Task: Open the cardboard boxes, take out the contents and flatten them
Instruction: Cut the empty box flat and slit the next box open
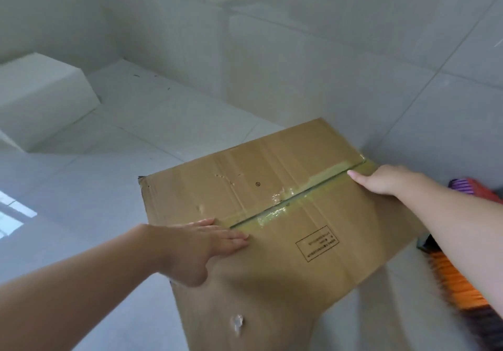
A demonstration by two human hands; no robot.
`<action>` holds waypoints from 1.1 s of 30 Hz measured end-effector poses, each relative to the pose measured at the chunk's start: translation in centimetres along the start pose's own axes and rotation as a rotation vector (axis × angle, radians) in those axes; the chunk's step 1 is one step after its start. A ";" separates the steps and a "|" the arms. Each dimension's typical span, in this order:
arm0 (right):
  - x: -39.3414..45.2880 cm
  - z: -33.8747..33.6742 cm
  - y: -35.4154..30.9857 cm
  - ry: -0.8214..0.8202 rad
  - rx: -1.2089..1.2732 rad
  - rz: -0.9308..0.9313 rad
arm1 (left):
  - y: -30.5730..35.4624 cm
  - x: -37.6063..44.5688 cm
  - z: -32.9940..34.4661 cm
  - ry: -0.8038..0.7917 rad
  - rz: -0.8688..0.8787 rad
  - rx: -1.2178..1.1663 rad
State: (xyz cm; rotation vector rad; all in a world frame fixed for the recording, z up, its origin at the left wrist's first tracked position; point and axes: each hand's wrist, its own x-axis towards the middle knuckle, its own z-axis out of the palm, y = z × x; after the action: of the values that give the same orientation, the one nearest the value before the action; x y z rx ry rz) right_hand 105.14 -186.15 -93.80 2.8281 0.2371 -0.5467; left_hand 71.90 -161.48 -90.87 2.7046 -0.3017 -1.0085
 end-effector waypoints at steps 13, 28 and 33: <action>-17.7 4.6 -14.5 0.038 -0.091 -0.159 | -5.7 -5.3 6.6 0.559 -0.690 0.210; -24.4 5.0 -20.2 0.229 -0.077 -0.913 | -3.4 -2.7 5.2 0.674 -0.643 0.095; -18.1 4.4 -18.5 0.249 -0.078 -0.877 | -3.1 0.6 2.7 0.704 -0.654 0.062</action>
State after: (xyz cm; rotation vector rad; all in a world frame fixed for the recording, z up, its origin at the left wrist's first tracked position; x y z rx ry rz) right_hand 83.23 -171.68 -94.71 2.5862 1.5324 -0.3084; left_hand 70.85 -159.06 -94.14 3.0474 0.7192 -0.0846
